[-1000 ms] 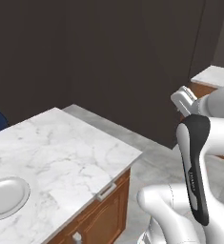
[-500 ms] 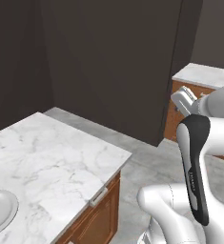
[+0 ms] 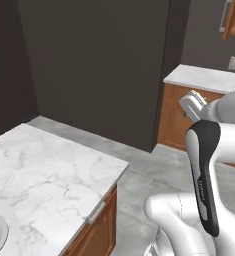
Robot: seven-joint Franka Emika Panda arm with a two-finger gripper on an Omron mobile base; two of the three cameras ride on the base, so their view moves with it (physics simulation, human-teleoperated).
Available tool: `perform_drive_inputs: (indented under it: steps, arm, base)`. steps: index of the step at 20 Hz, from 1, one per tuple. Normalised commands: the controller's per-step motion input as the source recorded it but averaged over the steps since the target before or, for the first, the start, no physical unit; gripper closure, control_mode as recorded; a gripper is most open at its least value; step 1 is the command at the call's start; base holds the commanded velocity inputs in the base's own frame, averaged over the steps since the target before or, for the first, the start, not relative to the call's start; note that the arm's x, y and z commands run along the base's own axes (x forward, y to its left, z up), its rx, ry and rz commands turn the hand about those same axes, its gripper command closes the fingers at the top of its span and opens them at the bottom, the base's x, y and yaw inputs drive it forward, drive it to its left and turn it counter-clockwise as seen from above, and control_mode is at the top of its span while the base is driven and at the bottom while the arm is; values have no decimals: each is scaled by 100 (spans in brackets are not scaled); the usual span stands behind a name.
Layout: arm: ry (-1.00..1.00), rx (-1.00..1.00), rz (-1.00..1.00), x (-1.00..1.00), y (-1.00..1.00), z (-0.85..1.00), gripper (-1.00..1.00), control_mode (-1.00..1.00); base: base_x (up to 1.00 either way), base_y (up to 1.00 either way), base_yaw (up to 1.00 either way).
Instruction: Move the bowls from the cabinet to the plates on the dining table.
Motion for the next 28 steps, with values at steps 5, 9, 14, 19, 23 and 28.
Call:
perform_drive_inputs:
  steps: [5,9,14,19,23,28]
  arm:
    - [0,0,0,0,0,0,-100,100]
    - [0,0,0,0,0,0,-100,100]
    - [0,0,0,0,0,0,-100,100]
    - [0,0,0,0,0,0,-100,100]
    - [0,0,0,0,0,0,-100,100]
    - [0,0,0,0,0,0,-100,100]
  base:
    - [0,-12,-22]
    - [0,-10,-23]
    - [0,-9,-23]
    - [0,-7,-23]
    - [0,-5,-24]
    - [0,-5,-24]
